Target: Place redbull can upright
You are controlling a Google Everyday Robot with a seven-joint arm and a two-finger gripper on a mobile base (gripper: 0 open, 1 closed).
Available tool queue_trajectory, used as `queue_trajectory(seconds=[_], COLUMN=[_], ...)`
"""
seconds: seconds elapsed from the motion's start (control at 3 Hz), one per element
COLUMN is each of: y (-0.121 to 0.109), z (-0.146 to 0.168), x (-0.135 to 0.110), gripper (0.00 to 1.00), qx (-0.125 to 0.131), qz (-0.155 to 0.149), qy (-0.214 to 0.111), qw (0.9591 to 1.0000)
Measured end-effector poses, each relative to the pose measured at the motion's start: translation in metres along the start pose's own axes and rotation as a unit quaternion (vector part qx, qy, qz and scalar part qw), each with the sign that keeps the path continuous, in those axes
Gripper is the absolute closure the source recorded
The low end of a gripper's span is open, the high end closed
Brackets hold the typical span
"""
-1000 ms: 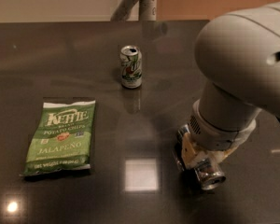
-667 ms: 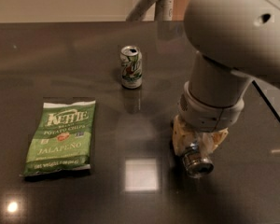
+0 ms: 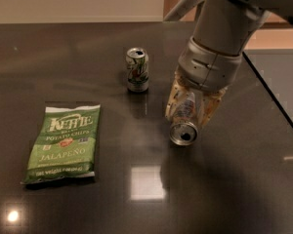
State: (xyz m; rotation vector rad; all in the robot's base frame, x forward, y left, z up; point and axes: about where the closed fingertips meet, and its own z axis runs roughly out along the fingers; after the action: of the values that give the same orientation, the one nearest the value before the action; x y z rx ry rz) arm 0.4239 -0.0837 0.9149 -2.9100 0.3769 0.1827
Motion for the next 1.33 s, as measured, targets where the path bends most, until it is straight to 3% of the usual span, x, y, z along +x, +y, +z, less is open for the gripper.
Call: queue_trajectory(seconds=[0.33, 0.67, 1.0, 1.33], y=[-0.014, -0.016, -0.007, 0.005], z=[-0.018, -0.032, -0.040, -0.034], x=[0.003, 0.000, -0.005, -0.010], gripper=[1.00, 1.00, 1.00, 1.00], qx=[0.064, 0.121, 0.155, 0.151], qz=[0.102, 0.212, 0.329, 0.435], qy=[-0.043, -0.076, -0.098, -0.126], qw=[0.9918, 0.9667, 0.9264, 0.8788])
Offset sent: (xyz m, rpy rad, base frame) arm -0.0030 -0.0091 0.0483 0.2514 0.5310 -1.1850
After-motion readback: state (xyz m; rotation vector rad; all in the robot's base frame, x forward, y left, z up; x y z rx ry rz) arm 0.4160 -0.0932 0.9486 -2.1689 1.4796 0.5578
